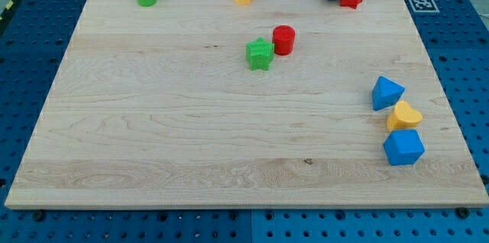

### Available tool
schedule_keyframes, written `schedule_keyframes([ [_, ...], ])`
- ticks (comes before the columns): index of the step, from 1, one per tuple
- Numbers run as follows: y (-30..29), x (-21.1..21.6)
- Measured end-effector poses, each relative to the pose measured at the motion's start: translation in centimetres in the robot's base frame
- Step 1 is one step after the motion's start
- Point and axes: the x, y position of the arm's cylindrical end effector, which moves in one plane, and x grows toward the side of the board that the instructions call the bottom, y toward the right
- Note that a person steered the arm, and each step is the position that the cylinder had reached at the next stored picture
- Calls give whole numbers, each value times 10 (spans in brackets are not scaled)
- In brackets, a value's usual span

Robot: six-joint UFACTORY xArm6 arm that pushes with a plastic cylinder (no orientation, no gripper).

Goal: Point your arm at the yellow heart

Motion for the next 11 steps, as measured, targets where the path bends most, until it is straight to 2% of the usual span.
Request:
schedule_keyframes([
  [2, 39, 2],
  [4, 27, 12],
  [5, 23, 46],
  [6, 23, 99],
  [9, 23, 121],
  [11, 52, 179],
])
